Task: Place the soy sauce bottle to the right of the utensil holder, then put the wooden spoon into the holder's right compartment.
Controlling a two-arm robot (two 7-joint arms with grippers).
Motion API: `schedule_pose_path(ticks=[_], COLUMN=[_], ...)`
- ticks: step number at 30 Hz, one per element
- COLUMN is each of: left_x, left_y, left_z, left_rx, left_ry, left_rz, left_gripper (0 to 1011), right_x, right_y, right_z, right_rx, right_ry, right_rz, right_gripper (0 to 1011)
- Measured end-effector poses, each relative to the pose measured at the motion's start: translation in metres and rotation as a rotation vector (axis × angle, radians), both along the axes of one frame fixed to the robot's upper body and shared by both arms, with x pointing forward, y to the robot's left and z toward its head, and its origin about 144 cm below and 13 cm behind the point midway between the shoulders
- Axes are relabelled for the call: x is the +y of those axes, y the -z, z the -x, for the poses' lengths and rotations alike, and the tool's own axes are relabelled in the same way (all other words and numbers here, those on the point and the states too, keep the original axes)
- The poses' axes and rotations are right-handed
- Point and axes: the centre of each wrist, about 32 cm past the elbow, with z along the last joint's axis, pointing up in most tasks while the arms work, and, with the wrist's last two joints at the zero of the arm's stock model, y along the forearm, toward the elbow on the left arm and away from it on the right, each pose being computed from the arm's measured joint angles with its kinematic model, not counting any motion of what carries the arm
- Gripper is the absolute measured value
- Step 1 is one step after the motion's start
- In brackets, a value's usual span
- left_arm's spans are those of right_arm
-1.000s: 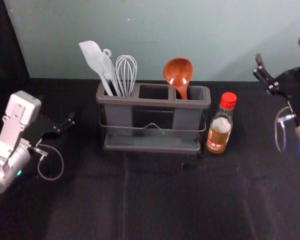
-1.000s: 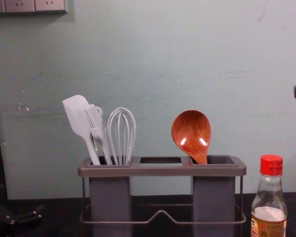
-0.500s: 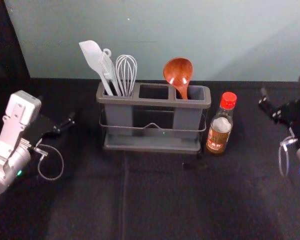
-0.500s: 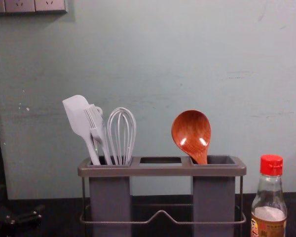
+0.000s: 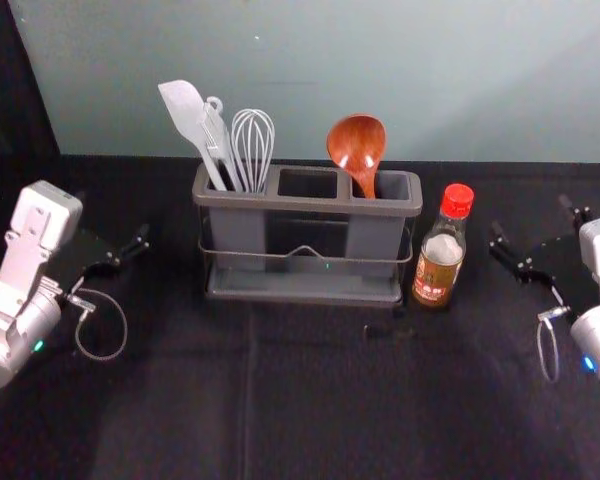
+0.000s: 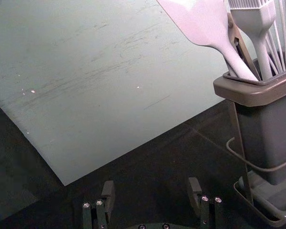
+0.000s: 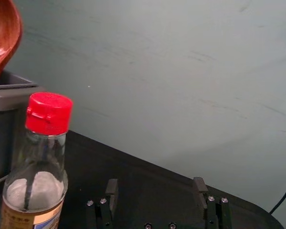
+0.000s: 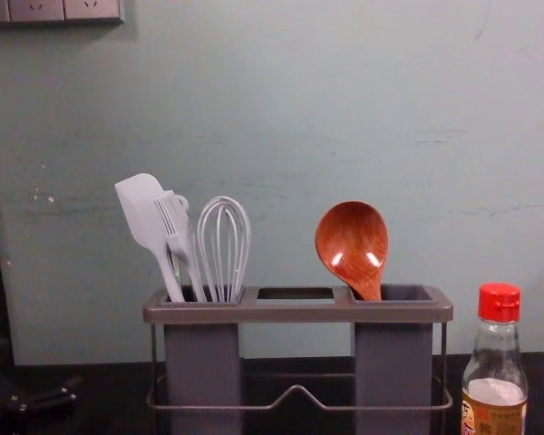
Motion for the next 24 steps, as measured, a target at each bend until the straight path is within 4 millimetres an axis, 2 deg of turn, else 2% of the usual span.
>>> schedule_pose_path(ticks=[24], left_x=[0.0], left_y=[0.0], left_z=[0.0], left_rx=[0.0], left_ry=[0.0], left_rz=[0.0], left_gripper=[1005], right_x=[-0.0001], right_y=[-0.0002], right_z=[0.0001], right_rx=[-0.01], right_ry=[0.004], right_rz=[0.001], right_gripper=[1002])
